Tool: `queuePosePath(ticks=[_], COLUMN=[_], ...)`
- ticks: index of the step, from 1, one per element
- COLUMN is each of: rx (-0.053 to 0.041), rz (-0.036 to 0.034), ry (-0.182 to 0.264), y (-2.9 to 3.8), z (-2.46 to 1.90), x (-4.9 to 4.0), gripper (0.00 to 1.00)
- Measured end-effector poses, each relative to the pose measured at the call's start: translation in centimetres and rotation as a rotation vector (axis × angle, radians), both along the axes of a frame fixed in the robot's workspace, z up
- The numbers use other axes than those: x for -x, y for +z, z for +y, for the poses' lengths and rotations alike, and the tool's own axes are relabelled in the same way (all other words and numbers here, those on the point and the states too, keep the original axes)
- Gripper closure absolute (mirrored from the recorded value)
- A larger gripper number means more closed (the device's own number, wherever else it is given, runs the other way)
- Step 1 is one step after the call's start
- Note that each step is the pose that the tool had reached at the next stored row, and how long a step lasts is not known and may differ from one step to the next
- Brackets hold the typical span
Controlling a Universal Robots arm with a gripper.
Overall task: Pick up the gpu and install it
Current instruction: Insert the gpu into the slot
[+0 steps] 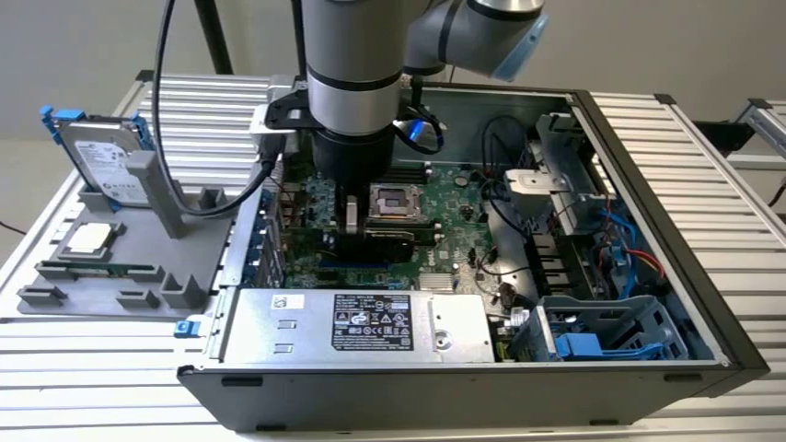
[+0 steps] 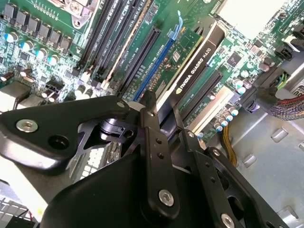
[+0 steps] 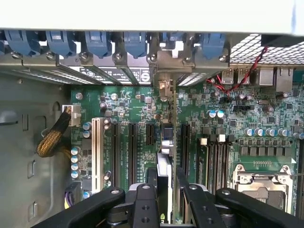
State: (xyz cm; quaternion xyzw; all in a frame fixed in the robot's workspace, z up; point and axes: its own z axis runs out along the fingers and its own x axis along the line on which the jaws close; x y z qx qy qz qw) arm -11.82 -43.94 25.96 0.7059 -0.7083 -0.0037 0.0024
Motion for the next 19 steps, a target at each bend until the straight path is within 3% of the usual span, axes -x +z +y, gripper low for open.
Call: queuePosePath(ticks=[19], rx=[0.0003], rz=[0.0001], ry=[0.000], y=[-0.29], z=[-0.04], x=[0.16], gripper=[1.00])
